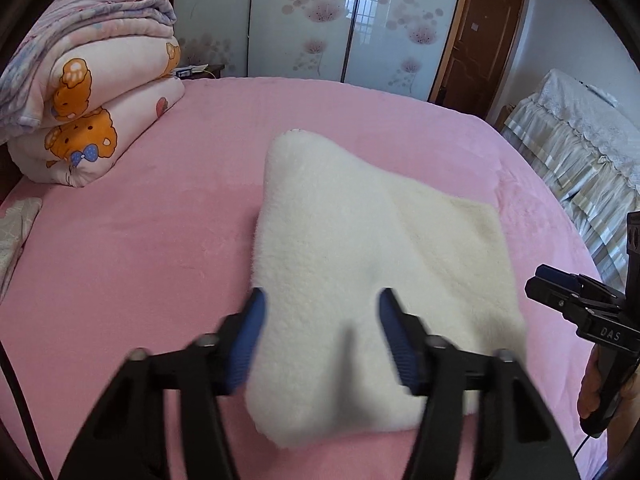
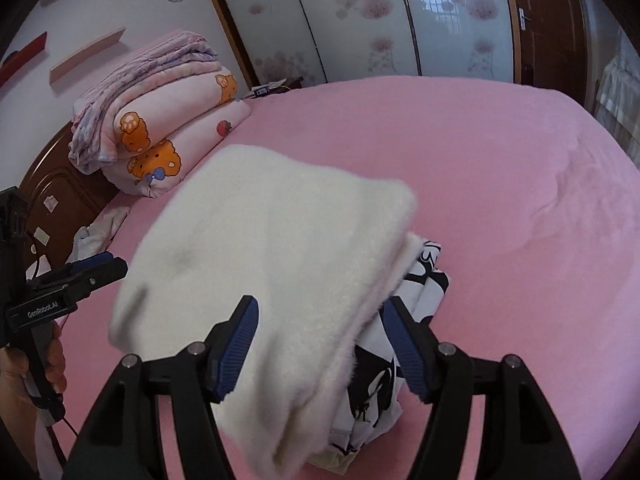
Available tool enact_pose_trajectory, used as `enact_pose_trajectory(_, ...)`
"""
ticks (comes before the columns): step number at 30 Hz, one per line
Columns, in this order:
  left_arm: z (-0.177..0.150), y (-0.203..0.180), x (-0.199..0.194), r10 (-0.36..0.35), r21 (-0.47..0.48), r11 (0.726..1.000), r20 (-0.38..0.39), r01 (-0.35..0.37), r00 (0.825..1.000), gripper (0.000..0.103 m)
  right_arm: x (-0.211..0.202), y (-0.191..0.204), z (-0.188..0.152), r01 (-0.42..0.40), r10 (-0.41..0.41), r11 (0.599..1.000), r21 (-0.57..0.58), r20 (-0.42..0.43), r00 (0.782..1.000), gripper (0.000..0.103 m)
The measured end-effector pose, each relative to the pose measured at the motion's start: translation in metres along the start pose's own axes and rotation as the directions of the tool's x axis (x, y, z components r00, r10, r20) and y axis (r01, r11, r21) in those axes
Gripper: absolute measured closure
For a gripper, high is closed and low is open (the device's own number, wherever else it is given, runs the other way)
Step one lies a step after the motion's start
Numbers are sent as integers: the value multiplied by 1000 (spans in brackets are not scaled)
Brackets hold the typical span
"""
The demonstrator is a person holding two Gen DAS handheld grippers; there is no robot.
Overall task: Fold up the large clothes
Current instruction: 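Carry the lifted bundle with both grippers onto the patterned clothes stack, then open both grippers and release the bundle on the stack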
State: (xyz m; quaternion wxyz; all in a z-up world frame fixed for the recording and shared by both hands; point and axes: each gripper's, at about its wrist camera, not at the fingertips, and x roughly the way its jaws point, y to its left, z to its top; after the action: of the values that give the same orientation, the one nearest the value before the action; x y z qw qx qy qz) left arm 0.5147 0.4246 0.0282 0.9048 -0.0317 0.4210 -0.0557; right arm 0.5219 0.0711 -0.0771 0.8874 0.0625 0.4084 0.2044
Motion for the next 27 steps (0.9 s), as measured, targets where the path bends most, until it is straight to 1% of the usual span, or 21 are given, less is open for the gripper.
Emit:
enact_pose_trajectory(1, -2, -1, 0, 14, 11, 1000, -11, -13, 1000, 77, 0, 7, -1, -9, 9, 1000, -20, 0, 1000, 44)
enact_pose_trajectory(2, -5, 1, 3, 28, 20, 999, -26, -28, 999, 87, 4, 15, -1, -11, 10, 999, -38, -12, 1000, 50)
enact_pose_trajectory(4, -13, -6, 9, 40, 26, 999, -59, -39, 997, 89, 16, 24, -9, -29, 24, 997, -65, -68, 997, 76)
enact_pose_trajectory(5, -18, -6, 13, 51, 28, 998, -61, -49, 997, 89, 24, 29, -12, -29, 22, 997, -75, -94, 995, 81)
enact_pose_trajectory(6, -22, -5, 16, 58, 30, 998, -59, -56, 997, 89, 31, 34, -16, 3, -12, 995, -97, -93, 996, 83)
enact_pose_trajectory(8, -30, -1, 26, 65, 19, 998, -68, -64, 996, 89, 45, 38, -22, 104, -116, 983, -149, -78, 990, 92)
enact_pose_trajectory(9, -32, 2, 29, 63, 5, 998, -79, -63, 995, 89, 51, 32, -25, 126, -139, 981, -145, -81, 987, 96)
enact_pose_trajectory(11, -35, 6, 34, 47, -34, 998, -93, -50, 995, 89, 58, 18, -31, 107, -116, 990, -89, -97, 988, 98)
enact_pose_trajectory(12, -35, 5, 34, 51, -40, 998, -91, -55, 995, 89, 58, 15, -32, 104, -111, 991, -80, -96, 989, 99)
enact_pose_trajectory(15, -36, 3, 36, 72, -41, 996, -86, -75, 994, 89, 54, 20, -34, 124, -133, 987, -97, -86, 987, 99)
enact_pose_trajectory(17, -38, 0, 30, 71, -60, 995, -81, -76, 994, 88, 49, 21, -33, 126, -133, 988, -85, -94, 987, 99)
enact_pose_trajectory(18, -38, -1, 29, 67, -75, 995, -81, -73, 994, 87, 46, 20, -33, 110, -116, 992, -64, -98, 988, 95)
enact_pose_trajectory(19, -38, -3, 25, 61, -89, 994, -83, -69, 995, 82, 42, 18, -33, 93, -97, 995, -40, -105, 990, 93)
enact_pose_trajectory(20, -39, -6, 22, 56, -98, 993, -87, -65, 995, 74, 38, 18, -33, 82, -84, 996, -25, -110, 990, 91)
enact_pose_trajectory(21, -40, -10, 17, 53, -100, 993, -92, -62, 994, 69, 34, 17, -32, 75, -76, 997, -15, -111, 991, 88)
enact_pose_trajectory(22, -39, -15, 12, 61, -95, 993, -94, -70, 994, 59, 27, 18, -33, 75, -76, 997, -11, -112, 991, 86)
enact_pose_trajectory(23, -39, -20, 8, 71, -87, 993, -94, -80, 993, 46, 22, 18, -33, 78, -79, 997, -12, -117, 990, 85)
enact_pose_trajectory(24, -40, -26, 0, 90, -75, 993, -90, -97, 992, 40, 16, 19, -34, 81, -82, 997, -12, -123, 989, 80)
enact_pose_trajectory(25, -40, -30, -6, 105, -65, 992, -81, -110, 991, 32, 9, 20, -36, 80, -80, 997, -11, -132, 988, 78)
enact_pose_trajectory(26, -39, -37, -16, 114, -53, 992, -71, -118, 991, 29, 3, 20, -37, 80, -80, 997, -11, -135, 988, 78)
enact_pose_trajectory(27, -38, -42, -24, 117, -48, 992, -67, -121, 991, 28, -4, 20, -39, 80, -80, 997, -9, -133, 988, 78)
